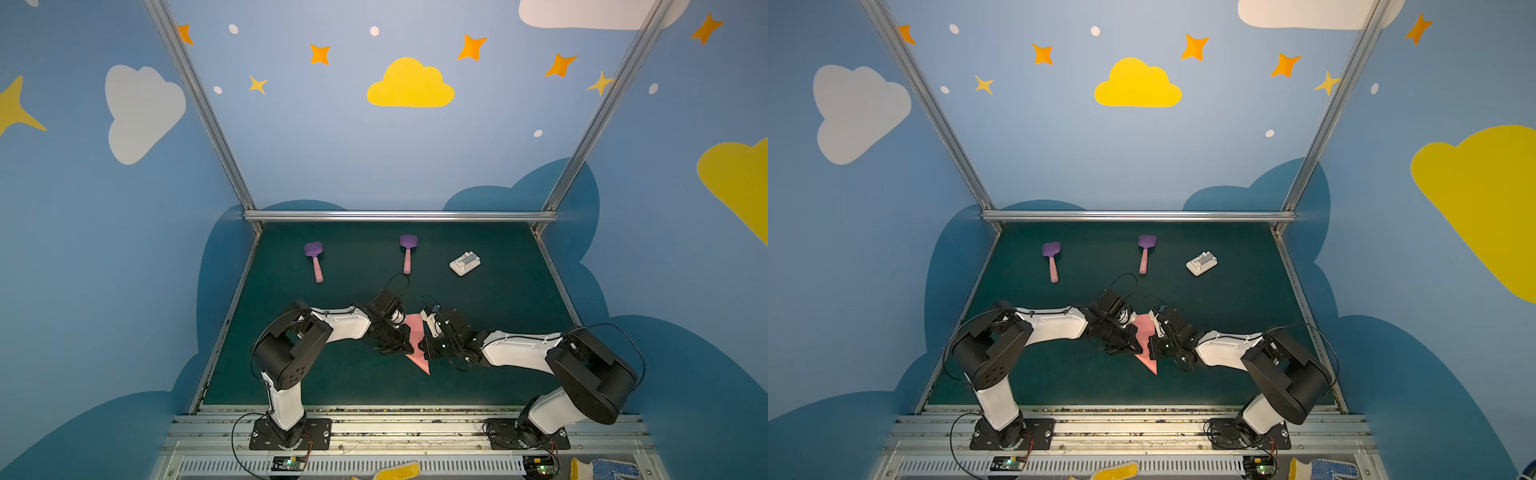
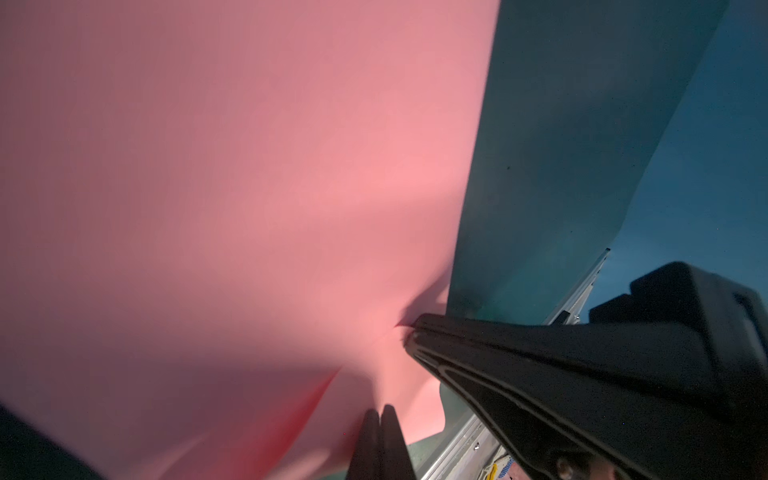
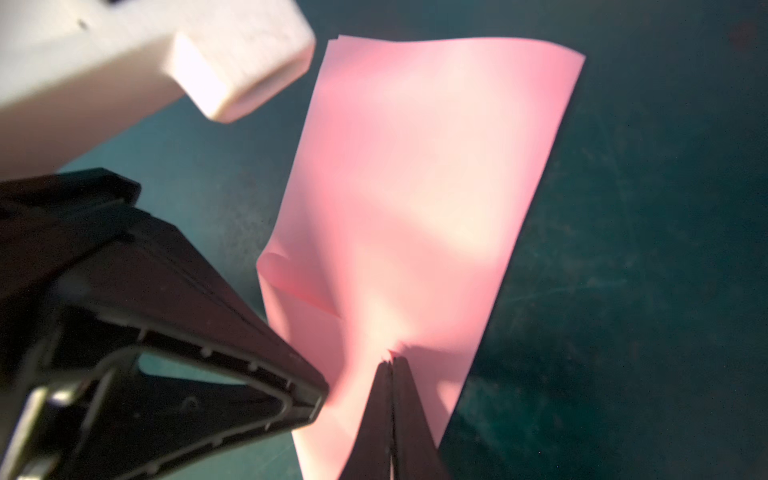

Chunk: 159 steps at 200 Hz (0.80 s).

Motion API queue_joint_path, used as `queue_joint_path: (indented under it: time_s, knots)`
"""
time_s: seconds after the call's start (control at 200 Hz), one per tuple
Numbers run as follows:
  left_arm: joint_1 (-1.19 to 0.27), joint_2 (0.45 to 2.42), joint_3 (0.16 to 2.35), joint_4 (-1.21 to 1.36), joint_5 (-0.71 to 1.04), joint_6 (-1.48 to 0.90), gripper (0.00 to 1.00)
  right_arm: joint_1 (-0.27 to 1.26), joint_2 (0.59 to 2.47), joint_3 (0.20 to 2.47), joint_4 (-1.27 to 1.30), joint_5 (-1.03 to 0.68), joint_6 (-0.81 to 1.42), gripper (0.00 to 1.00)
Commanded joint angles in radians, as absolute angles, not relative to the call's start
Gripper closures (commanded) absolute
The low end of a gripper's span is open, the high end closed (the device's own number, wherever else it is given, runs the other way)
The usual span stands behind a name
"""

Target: Fold a paper plane with a square sheet of paper (fold left side to right side)

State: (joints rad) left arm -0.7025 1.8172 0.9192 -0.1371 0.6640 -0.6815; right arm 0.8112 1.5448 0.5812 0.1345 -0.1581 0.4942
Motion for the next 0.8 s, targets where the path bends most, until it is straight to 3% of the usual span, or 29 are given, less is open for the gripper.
queue_joint_path:
  time_s: [0.0,0.466,0.791]
  knots:
    - [-0.699,1.832,0.896,-0.116,0.641,-0.665,0.96,0.81,1.579,0.541,0.015,-0.133,0.497,1.0]
    - [-0.644,1.796,0.808,-0.089,0.618,-0.656,0.96,0.809,1.58,0.526,0.018,-0.127,0.492,1.0]
    - [-0.511,1.719,0.731,-0.139,0.592,-0.599,0.96,0.807,1.577,0.521,0.02,-0.127,0.49,1.0]
